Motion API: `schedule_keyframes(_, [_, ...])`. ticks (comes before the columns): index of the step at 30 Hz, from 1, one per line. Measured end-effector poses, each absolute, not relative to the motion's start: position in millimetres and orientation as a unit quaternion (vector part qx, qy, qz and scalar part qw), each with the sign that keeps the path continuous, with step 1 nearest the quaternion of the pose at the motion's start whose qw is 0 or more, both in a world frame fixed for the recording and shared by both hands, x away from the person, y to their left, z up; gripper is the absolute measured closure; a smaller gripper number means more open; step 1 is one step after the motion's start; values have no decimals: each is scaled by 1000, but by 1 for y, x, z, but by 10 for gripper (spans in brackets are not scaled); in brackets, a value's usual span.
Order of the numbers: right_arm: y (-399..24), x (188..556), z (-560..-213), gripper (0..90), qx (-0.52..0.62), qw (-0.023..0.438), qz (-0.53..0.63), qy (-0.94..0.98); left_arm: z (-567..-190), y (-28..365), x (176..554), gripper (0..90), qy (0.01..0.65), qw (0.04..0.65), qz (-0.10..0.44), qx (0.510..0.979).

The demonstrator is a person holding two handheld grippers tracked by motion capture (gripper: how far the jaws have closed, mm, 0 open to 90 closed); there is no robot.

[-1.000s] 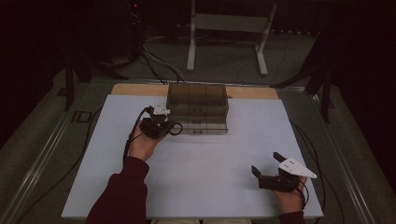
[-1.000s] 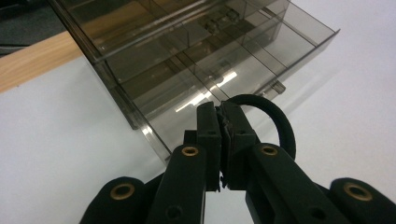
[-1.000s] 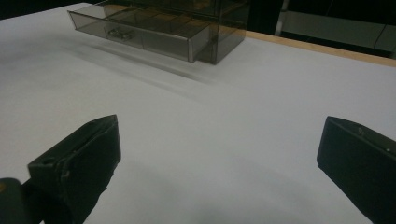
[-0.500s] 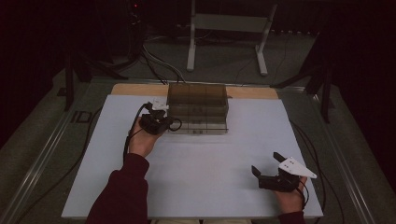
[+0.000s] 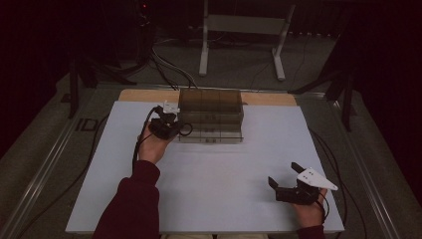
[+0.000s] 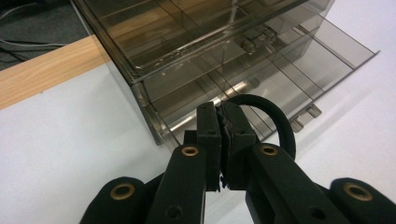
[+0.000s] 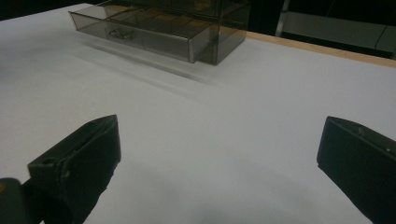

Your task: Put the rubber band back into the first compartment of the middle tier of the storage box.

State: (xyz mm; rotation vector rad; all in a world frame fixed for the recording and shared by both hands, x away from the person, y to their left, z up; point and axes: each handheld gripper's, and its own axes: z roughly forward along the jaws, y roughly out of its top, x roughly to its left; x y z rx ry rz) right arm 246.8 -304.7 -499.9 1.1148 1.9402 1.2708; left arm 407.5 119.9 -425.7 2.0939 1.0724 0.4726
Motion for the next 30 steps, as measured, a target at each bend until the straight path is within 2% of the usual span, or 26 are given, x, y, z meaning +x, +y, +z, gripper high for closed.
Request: schedule_keyframes(30, [-304, 248, -500, 3, 414, 279, 476, 724, -431, 116, 425, 884, 448, 356, 193, 797])
